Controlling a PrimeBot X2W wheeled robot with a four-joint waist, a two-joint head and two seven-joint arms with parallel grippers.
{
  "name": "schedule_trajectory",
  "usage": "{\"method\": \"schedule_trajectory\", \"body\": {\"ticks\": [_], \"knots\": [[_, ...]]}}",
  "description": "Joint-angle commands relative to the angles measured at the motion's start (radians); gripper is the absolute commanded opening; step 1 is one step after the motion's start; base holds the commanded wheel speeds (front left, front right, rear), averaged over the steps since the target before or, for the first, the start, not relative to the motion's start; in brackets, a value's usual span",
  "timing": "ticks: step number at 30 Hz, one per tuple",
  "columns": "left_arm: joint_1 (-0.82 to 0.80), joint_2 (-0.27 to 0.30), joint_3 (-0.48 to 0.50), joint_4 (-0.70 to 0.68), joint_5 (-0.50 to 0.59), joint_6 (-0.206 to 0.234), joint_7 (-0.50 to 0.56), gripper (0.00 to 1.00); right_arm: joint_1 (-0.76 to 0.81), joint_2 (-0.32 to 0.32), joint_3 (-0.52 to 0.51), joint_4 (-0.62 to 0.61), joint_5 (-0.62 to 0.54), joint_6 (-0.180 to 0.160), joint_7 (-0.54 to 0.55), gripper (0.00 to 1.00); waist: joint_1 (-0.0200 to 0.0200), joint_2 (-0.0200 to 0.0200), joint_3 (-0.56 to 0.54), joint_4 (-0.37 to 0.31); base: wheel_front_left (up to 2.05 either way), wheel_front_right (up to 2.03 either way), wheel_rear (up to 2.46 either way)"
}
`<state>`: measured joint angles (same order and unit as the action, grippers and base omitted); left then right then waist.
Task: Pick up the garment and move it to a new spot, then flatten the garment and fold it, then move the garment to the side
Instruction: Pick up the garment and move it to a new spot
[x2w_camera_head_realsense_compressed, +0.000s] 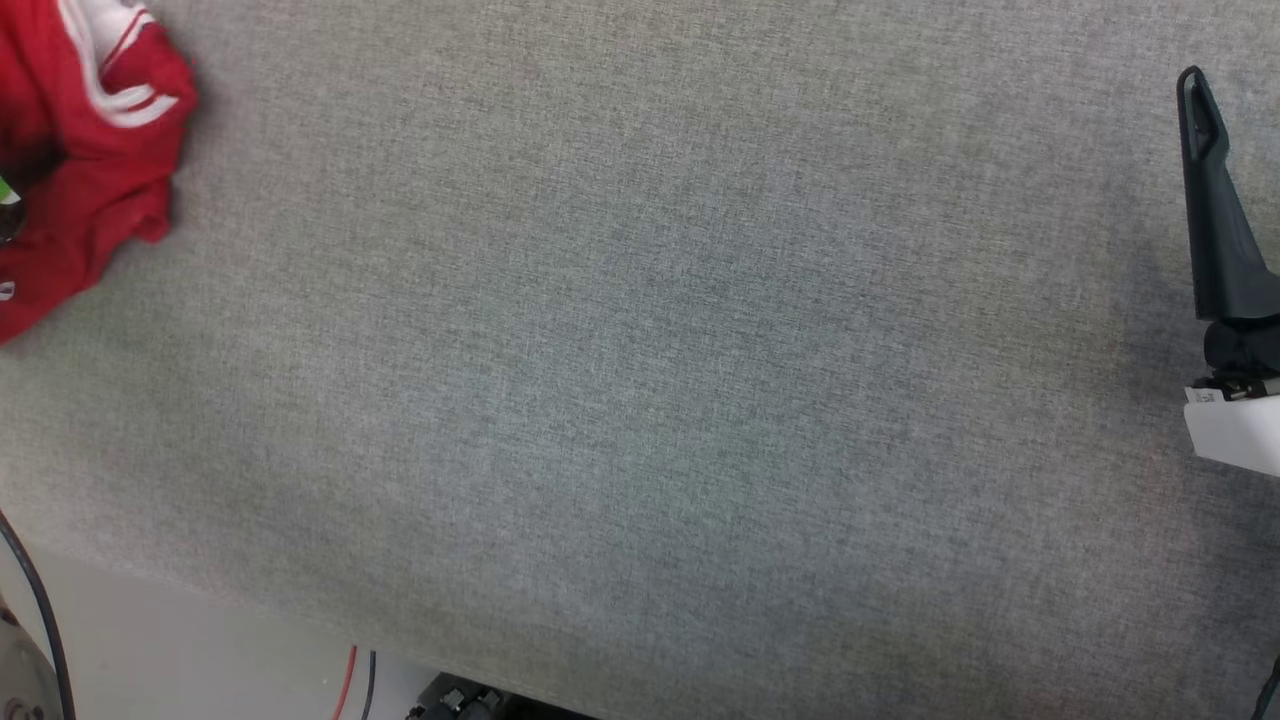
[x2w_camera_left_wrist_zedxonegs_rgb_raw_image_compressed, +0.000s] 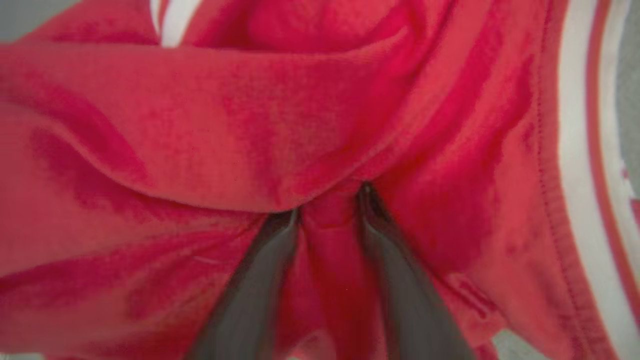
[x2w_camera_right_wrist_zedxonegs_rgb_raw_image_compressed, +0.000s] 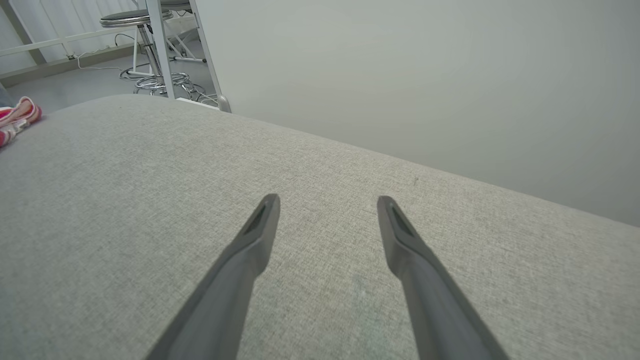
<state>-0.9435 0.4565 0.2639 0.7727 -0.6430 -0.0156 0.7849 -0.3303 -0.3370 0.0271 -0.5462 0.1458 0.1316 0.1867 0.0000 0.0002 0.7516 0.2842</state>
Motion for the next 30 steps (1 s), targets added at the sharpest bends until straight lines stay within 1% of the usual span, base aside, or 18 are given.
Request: {"method": "schedule_trajectory", "body": {"ticks": [1, 4, 7, 14, 20, 25, 30], "knots": [[0.044, -0.071, -0.027, 0.064, -0.005, 0.004, 0.027, 0.00, -0.013, -0.004, -0.002, -0.007, 0.003, -0.001, 0.003, 1.00, 0.0000, -0.0002, -0.004, 0.002, 0.00, 0.00, 0.00], [0.042, -0.067, -0.025, 0.071, -0.001, 0.001, -0.020, 0.00, -0.014, -0.002, 0.001, 0.000, 0.004, -0.001, 0.002, 1.00, 0.0000, -0.0002, -0.022, 0.004, 0.00, 0.00, 0.00], [0.036, -0.044, -0.029, 0.074, 0.017, -0.014, -0.085, 0.00, -0.010, 0.007, 0.005, 0.017, 0.007, -0.001, -0.009, 1.00, 0.0000, -0.0002, -0.053, 0.002, 0.00, 0.00, 0.00], [0.009, 0.020, -0.033, 0.073, 0.063, -0.054, -0.304, 0.00, 0.020, 0.061, 0.013, 0.088, 0.013, -0.001, -0.061, 1.00, 0.0000, -0.0002, -0.173, -0.008, 0.00, 0.00, 0.00], [0.009, 0.058, -0.036, 0.083, 0.108, -0.058, -0.494, 0.00, 0.062, 0.118, 0.019, 0.166, 0.016, -0.001, -0.113, 1.00, 0.0000, -0.0002, -0.293, -0.030, 0.00, 0.00, 0.00], [0.039, 0.072, -0.058, 0.081, 0.149, -0.060, -0.612, 0.00, 0.104, 0.162, 0.018, 0.229, 0.013, -0.001, -0.153, 1.00, 0.0000, -0.0002, -0.392, -0.055, 0.00, 0.00, 0.00], [0.089, 0.045, -0.087, 0.060, 0.175, -0.060, -0.681, 0.00, 0.150, 0.205, 0.008, 0.280, 0.002, -0.001, -0.182, 1.00, 0.0000, -0.0002, -0.487, -0.083, 0.00, 0.00, 0.00]]}}
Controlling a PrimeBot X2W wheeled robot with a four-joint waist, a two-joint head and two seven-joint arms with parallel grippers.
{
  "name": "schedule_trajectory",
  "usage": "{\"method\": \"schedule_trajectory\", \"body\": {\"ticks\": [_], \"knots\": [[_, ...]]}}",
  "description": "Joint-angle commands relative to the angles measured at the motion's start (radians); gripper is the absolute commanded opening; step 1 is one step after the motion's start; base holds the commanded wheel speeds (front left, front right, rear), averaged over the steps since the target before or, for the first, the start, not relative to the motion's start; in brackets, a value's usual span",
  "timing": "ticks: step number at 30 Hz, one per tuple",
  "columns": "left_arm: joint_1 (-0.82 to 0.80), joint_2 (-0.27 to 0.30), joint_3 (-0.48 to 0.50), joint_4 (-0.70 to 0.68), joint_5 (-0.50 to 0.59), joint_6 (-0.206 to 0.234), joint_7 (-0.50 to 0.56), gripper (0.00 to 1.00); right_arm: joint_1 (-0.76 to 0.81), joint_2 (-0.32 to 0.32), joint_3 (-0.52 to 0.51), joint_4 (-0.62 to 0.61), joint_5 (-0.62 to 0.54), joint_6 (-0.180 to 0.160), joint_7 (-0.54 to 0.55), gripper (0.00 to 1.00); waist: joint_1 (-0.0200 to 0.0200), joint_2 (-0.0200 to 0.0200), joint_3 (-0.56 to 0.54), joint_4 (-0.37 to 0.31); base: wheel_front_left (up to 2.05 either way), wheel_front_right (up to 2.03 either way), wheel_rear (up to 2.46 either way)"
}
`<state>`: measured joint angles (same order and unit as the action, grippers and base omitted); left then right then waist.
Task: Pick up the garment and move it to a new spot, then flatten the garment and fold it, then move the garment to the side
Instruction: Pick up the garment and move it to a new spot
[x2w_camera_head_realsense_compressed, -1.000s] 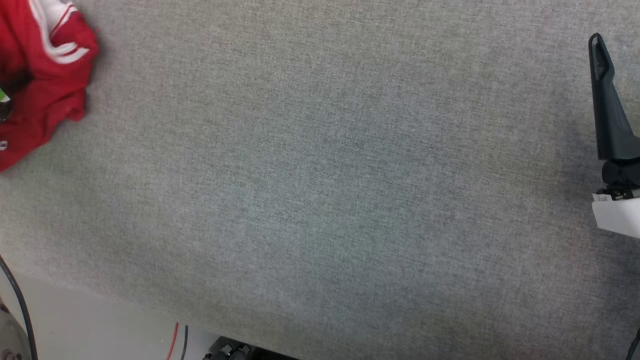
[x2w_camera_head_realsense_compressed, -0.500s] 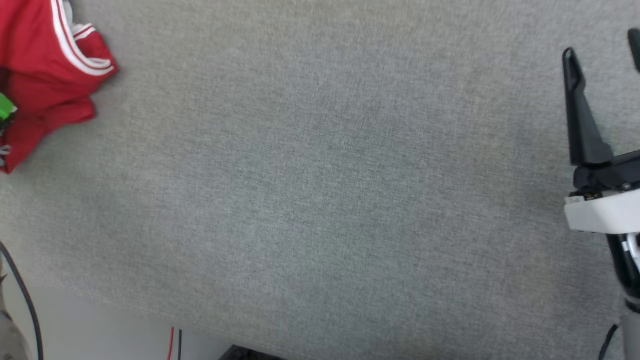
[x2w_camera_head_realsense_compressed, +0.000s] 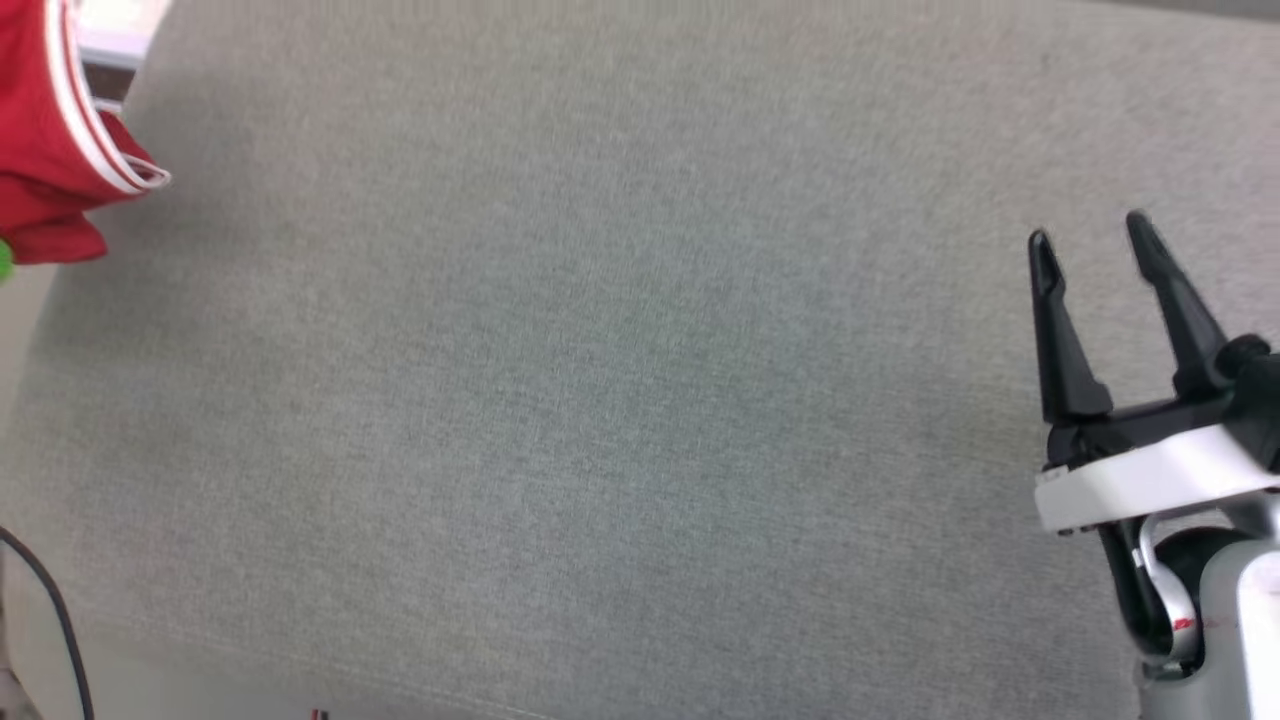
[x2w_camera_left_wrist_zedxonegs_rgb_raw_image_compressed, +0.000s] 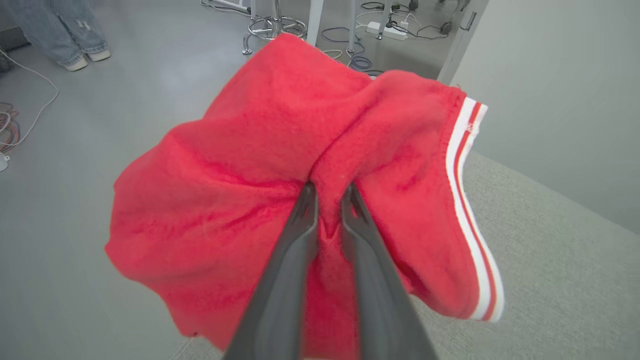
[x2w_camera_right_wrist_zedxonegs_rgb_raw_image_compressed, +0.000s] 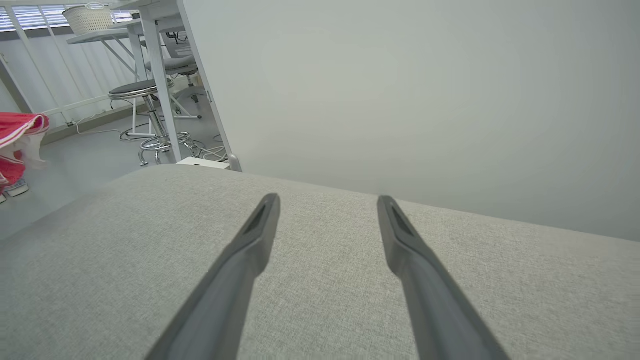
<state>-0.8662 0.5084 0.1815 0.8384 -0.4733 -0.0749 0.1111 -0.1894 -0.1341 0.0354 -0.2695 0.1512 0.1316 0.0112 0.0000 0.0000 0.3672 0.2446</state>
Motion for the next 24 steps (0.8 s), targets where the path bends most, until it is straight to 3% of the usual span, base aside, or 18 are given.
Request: {"method": "schedule_trajectory", "body": {"ticks": [1, 10, 19, 24], "knots": [[0.023, -0.011, -0.010, -0.012, 0.010, -0.001, -0.015, 0.00, 0.017, 0.008, -0.003, 0.010, -0.006, -0.001, -0.011, 1.00, 0.0000, 0.0000, -0.118, -0.049, 0.00, 0.00, 0.00], [0.193, -0.144, -0.084, -0.213, 0.047, 0.050, -0.041, 0.00, 0.104, 0.052, -0.017, 0.054, -0.018, -0.001, -0.026, 1.00, 0.0000, 0.0000, -0.241, -0.111, 0.00, 0.00, 0.00], [0.435, -0.267, -0.158, -0.549, 0.041, 0.096, 0.049, 0.00, 0.154, 0.074, -0.026, 0.062, -0.023, -0.001, -0.019, 1.00, 0.0000, 0.0000, -0.304, -0.209, 0.00, 0.00, 0.00], [0.540, -0.336, -0.242, -0.679, 0.036, 0.087, 0.109, 0.00, 0.173, 0.079, -0.038, 0.057, -0.022, -0.001, -0.009, 1.00, 0.0000, 0.0000, -0.320, -0.265, 0.00, 0.00, 0.00]]}}
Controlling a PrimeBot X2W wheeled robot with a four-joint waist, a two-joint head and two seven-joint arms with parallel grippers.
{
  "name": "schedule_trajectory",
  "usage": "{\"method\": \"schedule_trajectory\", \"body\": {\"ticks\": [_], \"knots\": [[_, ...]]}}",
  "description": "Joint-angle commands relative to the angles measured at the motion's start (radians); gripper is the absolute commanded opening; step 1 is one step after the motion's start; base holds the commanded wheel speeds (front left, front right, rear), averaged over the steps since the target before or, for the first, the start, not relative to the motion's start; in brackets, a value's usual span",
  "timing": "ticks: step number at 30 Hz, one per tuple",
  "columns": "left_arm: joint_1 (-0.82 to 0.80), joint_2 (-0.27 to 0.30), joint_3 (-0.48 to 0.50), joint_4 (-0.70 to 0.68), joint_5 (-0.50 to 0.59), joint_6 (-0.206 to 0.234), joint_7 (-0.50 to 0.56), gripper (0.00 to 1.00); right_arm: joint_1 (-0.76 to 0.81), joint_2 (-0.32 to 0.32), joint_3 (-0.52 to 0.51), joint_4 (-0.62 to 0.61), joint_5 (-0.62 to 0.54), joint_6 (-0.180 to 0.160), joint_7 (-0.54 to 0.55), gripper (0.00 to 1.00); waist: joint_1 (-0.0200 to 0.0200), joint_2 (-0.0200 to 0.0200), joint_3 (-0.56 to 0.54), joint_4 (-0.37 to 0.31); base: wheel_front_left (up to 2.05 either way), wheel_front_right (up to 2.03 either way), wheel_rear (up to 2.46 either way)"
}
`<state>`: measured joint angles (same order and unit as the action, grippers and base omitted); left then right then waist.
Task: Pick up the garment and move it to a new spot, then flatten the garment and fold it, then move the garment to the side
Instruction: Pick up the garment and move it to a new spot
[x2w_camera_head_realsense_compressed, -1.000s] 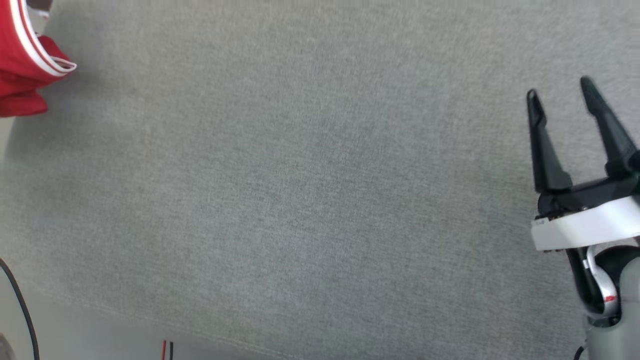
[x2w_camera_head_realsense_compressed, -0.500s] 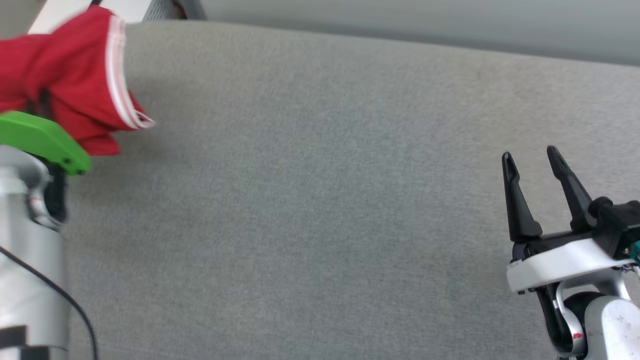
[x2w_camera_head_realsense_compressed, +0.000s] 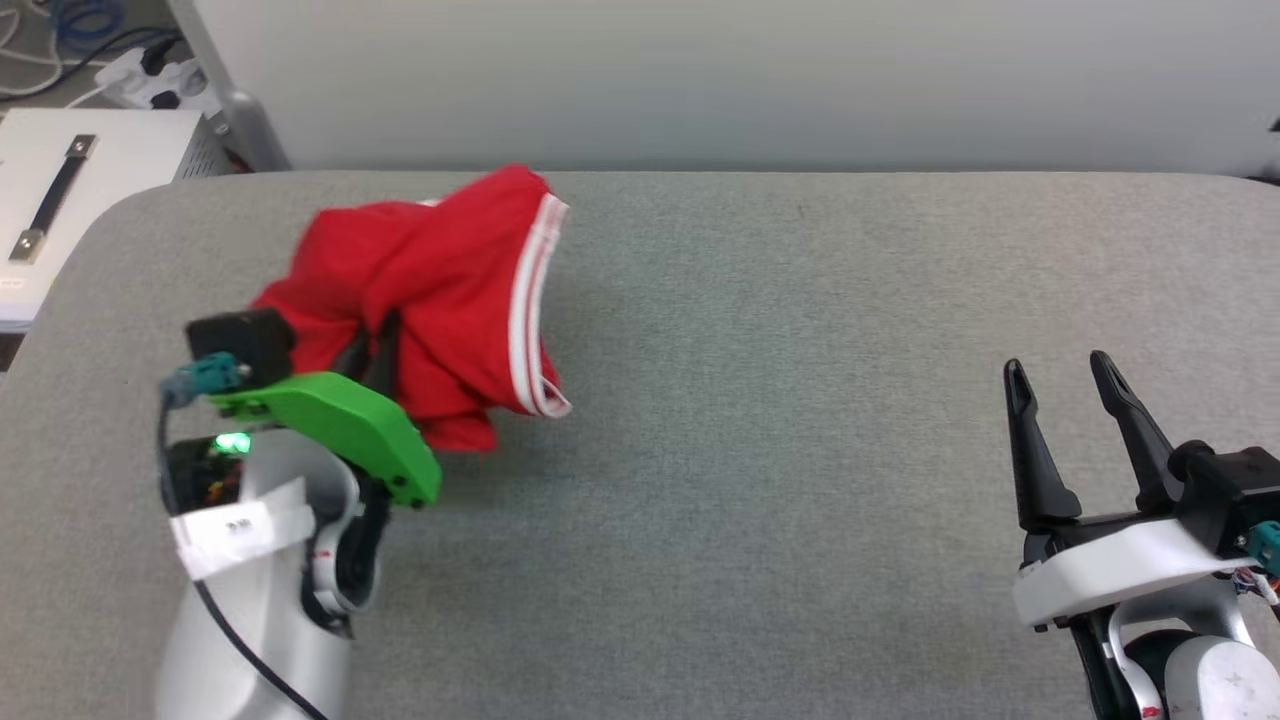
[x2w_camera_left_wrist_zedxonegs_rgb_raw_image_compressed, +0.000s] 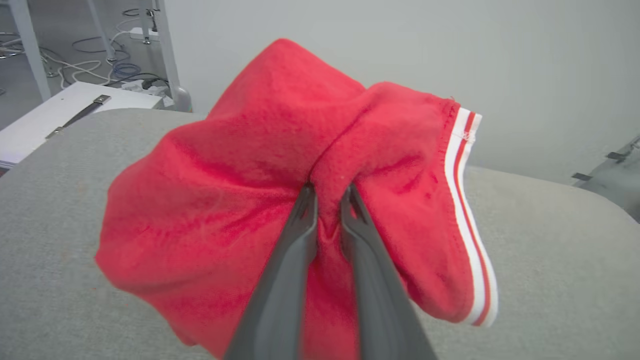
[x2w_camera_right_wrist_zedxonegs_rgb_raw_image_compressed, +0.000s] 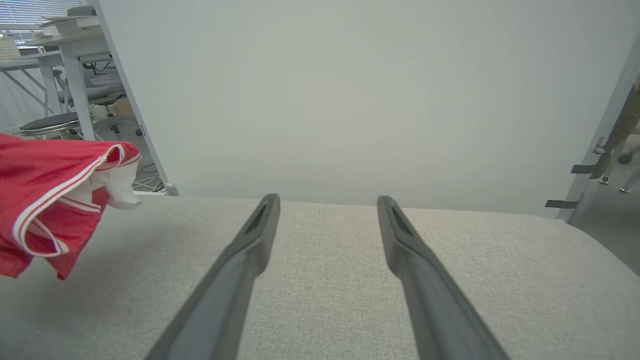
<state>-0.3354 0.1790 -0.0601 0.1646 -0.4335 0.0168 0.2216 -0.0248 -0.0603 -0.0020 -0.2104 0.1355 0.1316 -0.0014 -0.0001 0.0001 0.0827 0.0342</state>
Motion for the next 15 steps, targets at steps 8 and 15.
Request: {"method": "schedule_trajectory", "body": {"ticks": [8, 15], "knots": [[0.023, -0.100, -0.186, -0.074, -0.004, -0.047, 0.043, 0.00, 0.009, 0.009, -0.019, -0.028, 0.001, -0.001, 0.019, 1.00, 0.0001, -0.0001, 0.008, -0.128, 0.00, 0.00, 0.00], [-0.042, -0.123, -0.361, 0.022, 0.008, -0.081, 0.058, 0.00, -0.018, 0.009, -0.014, -0.033, 0.010, -0.001, 0.014, 1.00, 0.0001, -0.0001, 0.087, -0.183, 0.00, 0.00, 0.00]]}}
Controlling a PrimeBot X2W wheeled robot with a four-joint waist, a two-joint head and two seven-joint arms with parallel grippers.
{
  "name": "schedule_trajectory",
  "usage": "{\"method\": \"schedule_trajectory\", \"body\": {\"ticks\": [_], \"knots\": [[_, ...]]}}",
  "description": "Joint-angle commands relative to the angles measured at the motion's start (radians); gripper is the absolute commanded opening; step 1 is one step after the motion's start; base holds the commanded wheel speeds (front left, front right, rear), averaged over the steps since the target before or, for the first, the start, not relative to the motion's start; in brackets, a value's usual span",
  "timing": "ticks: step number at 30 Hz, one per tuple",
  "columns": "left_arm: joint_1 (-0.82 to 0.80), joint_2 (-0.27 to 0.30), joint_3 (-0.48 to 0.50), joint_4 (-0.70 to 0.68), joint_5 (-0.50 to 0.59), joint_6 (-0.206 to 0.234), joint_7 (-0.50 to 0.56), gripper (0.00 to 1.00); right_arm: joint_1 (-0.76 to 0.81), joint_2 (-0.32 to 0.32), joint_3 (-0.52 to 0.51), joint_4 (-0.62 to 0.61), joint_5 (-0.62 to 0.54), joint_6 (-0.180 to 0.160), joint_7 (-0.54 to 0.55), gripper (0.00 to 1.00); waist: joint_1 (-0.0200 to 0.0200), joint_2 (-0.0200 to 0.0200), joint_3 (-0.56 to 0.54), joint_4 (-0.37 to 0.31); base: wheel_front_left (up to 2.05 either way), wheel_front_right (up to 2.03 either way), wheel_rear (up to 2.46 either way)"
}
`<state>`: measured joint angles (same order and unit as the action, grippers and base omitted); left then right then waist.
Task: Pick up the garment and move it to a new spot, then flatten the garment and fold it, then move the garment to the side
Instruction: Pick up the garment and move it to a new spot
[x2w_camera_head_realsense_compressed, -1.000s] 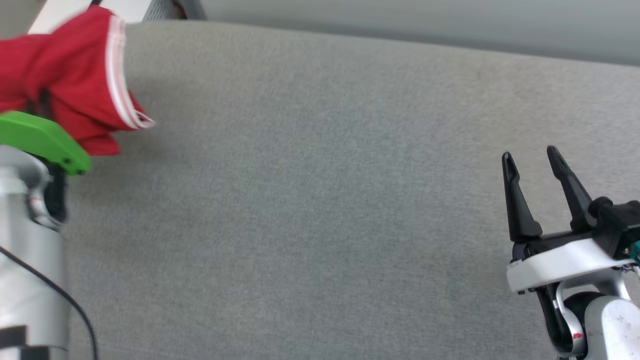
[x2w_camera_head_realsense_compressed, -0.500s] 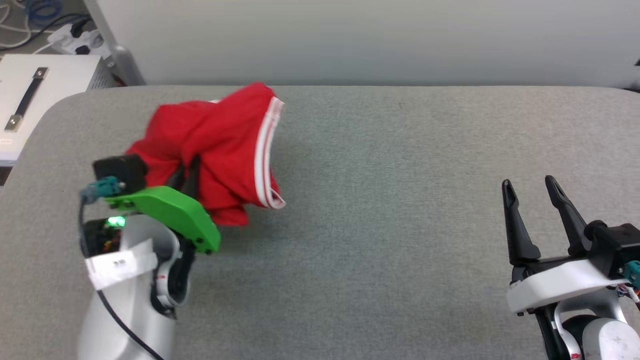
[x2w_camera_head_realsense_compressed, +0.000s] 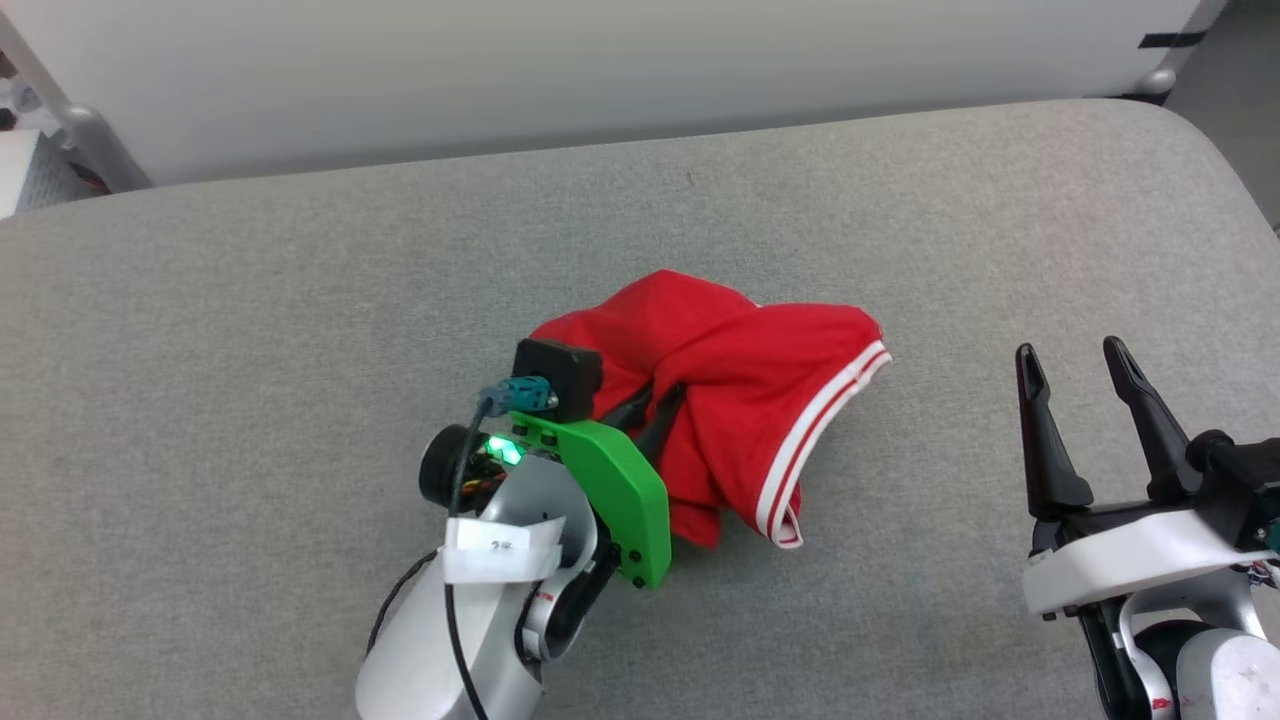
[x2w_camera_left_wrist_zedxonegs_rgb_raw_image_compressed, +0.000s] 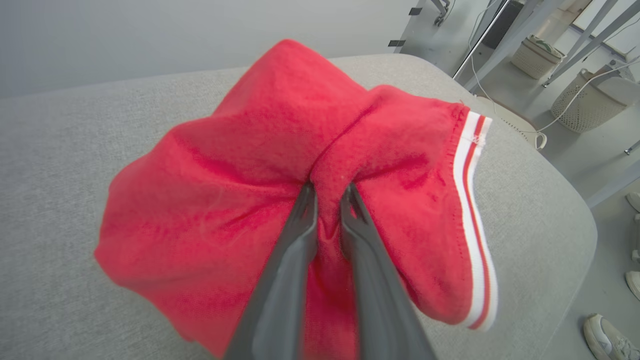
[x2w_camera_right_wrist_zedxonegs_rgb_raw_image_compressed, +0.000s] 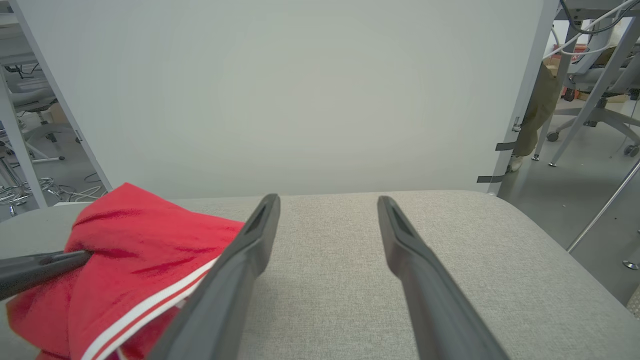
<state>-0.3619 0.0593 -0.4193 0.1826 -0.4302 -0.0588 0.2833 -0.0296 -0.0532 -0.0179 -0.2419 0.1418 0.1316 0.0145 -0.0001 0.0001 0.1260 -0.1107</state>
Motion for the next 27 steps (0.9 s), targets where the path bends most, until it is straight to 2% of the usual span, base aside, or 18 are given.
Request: {"method": "schedule_trajectory", "body": {"ticks": [1, 6, 12, 13, 14, 15, 19, 27], "knots": [[-0.019, -0.004, -0.016, 0.023, 0.008, -0.006, -0.004, 0.00, -0.015, 0.002, 0.001, 0.000, 0.005, -0.001, -0.003, 1.00, 0.0001, -0.0001, 0.054, -0.043, 0.00, 0.00, 0.00], [-0.022, -0.006, -0.074, 0.126, 0.042, -0.005, -0.037, 0.00, -0.027, 0.003, -0.003, 0.006, 0.011, -0.001, -0.015, 1.00, 0.0001, -0.0001, 0.089, -0.056, 0.00, 0.00, 0.00], [-0.024, -0.006, -0.124, 0.210, 0.073, -0.019, -0.118, 0.00, -0.033, 0.003, -0.007, 0.017, 0.010, -0.001, -0.020, 1.00, 0.0001, -0.0001, 0.083, -0.039, 0.00, 0.00, 0.00], [-0.022, -0.007, -0.135, 0.218, 0.069, -0.026, -0.135, 0.22, -0.033, 0.003, -0.007, 0.019, 0.009, -0.001, -0.020, 1.00, 0.0001, -0.0001, 0.075, -0.033, 0.00, 0.00, 0.00], [-0.020, -0.007, -0.143, 0.219, 0.066, -0.030, -0.151, 0.96, -0.032, 0.003, -0.007, 0.020, 0.008, -0.001, -0.019, 1.00, 0.0001, -0.0001, 0.067, -0.028, 0.00, 0.00, 0.00], [-0.016, -0.007, -0.151, 0.218, 0.060, -0.033, -0.170, 1.00, -0.031, 0.003, -0.007, 0.022, 0.007, -0.001, -0.018, 1.00, 0.0001, -0.0001, 0.057, -0.021, 0.00, 0.00, 0.00], [0.003, -0.008, -0.161, 0.192, 0.044, -0.026, -0.247, 1.00, -0.018, 0.003, -0.006, 0.030, 0.004, -0.001, -0.015, 1.00, 0.0001, -0.0001, 0.009, 0.006, 0.00, 0.00, 0.00], [0.039, -0.005, -0.109, 0.104, 0.040, 0.080, -0.398, 1.00, 0.021, 0.003, -0.015, 0.023, 0.005, -0.001, 0.000, 1.00, 0.0001, -0.0001, -0.053, 0.072, 0.00, 0.00, 0.00]]}}
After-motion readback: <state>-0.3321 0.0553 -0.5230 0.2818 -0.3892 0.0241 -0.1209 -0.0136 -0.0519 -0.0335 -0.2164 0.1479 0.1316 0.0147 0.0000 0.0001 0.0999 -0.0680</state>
